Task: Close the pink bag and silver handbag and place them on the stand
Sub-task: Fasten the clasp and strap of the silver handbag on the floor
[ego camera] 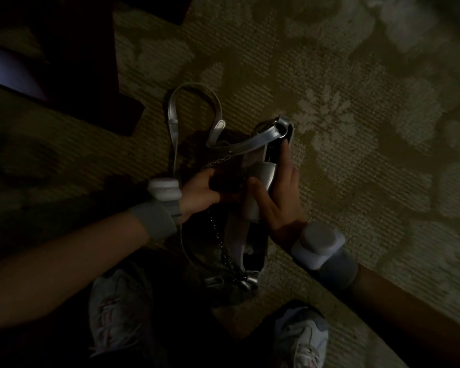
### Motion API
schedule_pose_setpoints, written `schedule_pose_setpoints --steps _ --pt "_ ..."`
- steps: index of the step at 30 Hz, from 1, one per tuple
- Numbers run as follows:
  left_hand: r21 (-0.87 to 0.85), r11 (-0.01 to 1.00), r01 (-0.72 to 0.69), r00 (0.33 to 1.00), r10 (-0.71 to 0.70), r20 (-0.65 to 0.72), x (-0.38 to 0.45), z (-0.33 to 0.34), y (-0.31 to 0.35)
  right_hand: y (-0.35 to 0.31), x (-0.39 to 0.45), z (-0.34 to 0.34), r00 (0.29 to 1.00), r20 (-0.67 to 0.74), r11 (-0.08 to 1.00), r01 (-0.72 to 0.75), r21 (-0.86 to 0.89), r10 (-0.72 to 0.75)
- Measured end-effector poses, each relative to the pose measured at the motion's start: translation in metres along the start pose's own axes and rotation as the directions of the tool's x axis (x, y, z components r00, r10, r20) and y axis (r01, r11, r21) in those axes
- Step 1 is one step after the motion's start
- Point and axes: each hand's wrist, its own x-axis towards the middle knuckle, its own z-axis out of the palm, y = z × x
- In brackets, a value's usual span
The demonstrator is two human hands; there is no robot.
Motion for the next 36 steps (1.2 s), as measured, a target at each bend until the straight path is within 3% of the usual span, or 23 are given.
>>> schedule_pose_setpoints --steps 2,6,11,15,17,20,24,30,36 --pt "0.016 1.000 0.024 0.998 -0.023 -0.065 -0.002 0.001 0.002 0.001 -0.001 0.000 1.000 -0.006 1.000 0.006 -0.010 -0.006" --pt "0.108 0.994 0.015 0.998 -0.009 -0.058 -0.004 0.002 0.009 0.003 -0.001 -0.001 1.000 -0.018 1.000 -0.003 0.017 0.003" --pt "0.379 0.914 -0.143 0.979 0.186 -0.079 -0.013 -0.001 0.014 -0.002 -0.002 -0.003 0.999 -0.036 0.994 -0.013 0.109 0.017" --pt "0.529 0.830 -0.177 0.953 0.279 -0.118 -0.027 0.001 0.014 -0.003 0.006 -0.003 0.993 -0.047 0.975 -0.097 0.200 0.108" --pt "0.491 0.849 -0.196 0.947 0.294 -0.131 -0.035 0.004 0.012 -0.005 0.011 -0.008 0.987 -0.050 0.968 -0.137 0.209 0.151" --pt "0.314 0.943 -0.106 0.980 0.152 -0.125 -0.051 0.015 0.006 -0.010 0.025 -0.023 0.984 -0.074 0.974 -0.147 0.175 0.162" --pt "0.135 0.988 -0.076 0.996 0.082 -0.043 -0.070 0.031 -0.008 -0.022 0.041 -0.026 0.991 -0.129 0.997 -0.037 0.062 0.044" --pt "0.271 0.939 -0.213 0.977 0.199 0.077 -0.083 0.047 -0.014 -0.024 0.053 -0.021 0.994 -0.106 1.000 0.007 -0.002 -0.007" --pt "0.275 0.949 -0.152 0.982 0.112 0.155 -0.080 0.041 -0.014 -0.008 0.059 -0.036 0.998 -0.015 0.998 0.066 -0.019 -0.066"
